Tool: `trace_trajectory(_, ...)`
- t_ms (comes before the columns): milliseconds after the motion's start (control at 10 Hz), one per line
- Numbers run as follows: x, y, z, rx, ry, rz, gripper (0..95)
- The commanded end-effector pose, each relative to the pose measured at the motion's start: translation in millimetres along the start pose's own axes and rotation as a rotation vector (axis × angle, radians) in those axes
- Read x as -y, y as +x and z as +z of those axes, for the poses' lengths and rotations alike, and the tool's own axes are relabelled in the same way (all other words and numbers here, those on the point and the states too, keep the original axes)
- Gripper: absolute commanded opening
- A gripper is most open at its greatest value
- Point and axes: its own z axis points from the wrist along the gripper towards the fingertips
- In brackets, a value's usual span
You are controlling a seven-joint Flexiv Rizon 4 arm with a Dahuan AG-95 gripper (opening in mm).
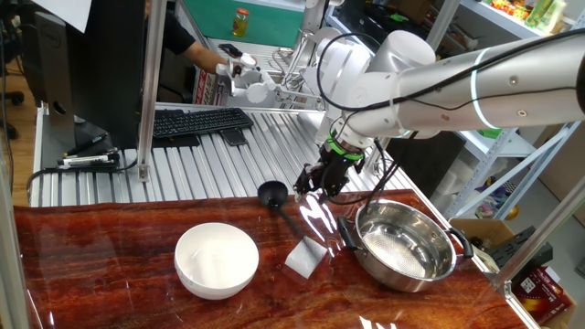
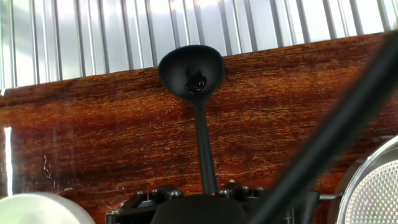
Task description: Scoop water with a large spoon from one bowl to another
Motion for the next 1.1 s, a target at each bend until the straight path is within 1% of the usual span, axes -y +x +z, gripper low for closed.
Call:
trace_trajectory(100,-2.2,-2.3,-2.7,-0.013,0.008,-0.029,0.0)
trace_trajectory(300,-8.9,-5.2,-15.2,-0.014,0.039,-0.045,0.0)
trace_trajectory(400,-11.0,-5.7,-21.0,-0.012,0.043,-0.050,0.0)
trace_trajectory(500,-13.6,-6.4,-29.2,-0.016,0.038,-0.051,0.0)
trace_trajectory(600,-16.0,-6.7,-40.0,-0.027,0.018,-0.048,0.0)
trace_trajectory(700,-19.1,-6.1,-45.0,-0.031,-0.005,-0.038,0.0)
trace_trajectory(900,-25.5,1.7,-52.3,-0.029,0.001,-0.045,0.0)
trace_trajectory(1000,-31.1,6.0,-58.9,-0.029,0.012,-0.055,0.0)
trace_trajectory(1100,-32.8,6.4,-62.9,-0.032,0.013,-0.062,0.0)
